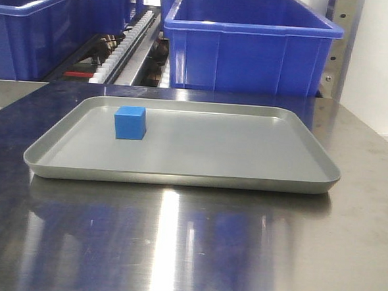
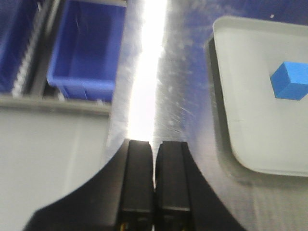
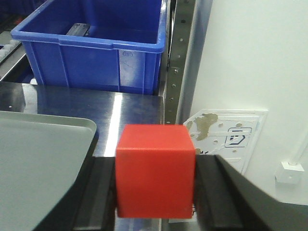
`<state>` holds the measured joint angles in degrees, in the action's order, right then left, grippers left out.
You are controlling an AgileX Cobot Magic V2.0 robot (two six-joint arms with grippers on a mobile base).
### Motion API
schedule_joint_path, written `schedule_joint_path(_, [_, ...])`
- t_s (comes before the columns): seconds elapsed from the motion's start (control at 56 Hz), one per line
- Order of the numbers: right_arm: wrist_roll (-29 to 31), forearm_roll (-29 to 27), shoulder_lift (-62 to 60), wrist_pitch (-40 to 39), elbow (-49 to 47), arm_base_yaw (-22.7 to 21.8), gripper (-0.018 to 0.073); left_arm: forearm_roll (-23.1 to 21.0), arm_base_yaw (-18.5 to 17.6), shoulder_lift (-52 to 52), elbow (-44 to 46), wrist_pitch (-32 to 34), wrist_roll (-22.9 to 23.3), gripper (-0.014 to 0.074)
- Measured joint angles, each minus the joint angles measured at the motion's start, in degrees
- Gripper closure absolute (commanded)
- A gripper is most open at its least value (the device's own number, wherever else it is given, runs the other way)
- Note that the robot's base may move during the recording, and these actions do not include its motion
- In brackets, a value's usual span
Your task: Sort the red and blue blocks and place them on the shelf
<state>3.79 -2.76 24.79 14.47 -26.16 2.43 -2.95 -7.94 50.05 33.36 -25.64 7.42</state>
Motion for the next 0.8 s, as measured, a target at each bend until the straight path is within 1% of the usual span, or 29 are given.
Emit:
schedule_joint_path(0.179, [0.0, 0.0, 0.0, 0.0, 0.0, 0.0, 0.0176, 6.59, -5.57, 11.87, 9.91, -6.19, 11.24, 0.0517])
schedule_joint_path(0.286, [0.0, 0.0, 0.0, 0.0, 0.0, 0.0, 0.0176, 11.06, -9.63, 19.89, 16.75, -10.95, 18.69, 0.0517])
schedule_joint_path(0.393, [0.0, 0.0, 0.0, 0.0, 0.0, 0.0, 0.0176, 14.93, -13.4, 27.32, 23.47, -16.28, 23.84, 0.0517])
schedule_joint_path(0.464, [0.0, 0.0, 0.0, 0.0, 0.0, 0.0, 0.0176, 16.48, -15.51, 32.03, 27.99, -19.55, 25.32, 0.0517])
schedule_joint_path(0.571, [0.0, 0.0, 0.0, 0.0, 0.0, 0.0, 0.0176, 17.24, -17.94, 38.03, 34.3, -23.11, 26.15, 0.0517])
schedule_joint_path(0.732, [0.0, 0.0, 0.0, 0.0, 0.0, 0.0, 0.0176, 17.13, -20.49, 45.52, 43.95, -27.16, 26.27, 0.0514])
schedule_joint_path(0.804, [0.0, 0.0, 0.0, 0.0, 0.0, 0.0, 0.0176, 15.81, -21.14, 48.64, 48.39, -29.11, 26.27, 0.0498])
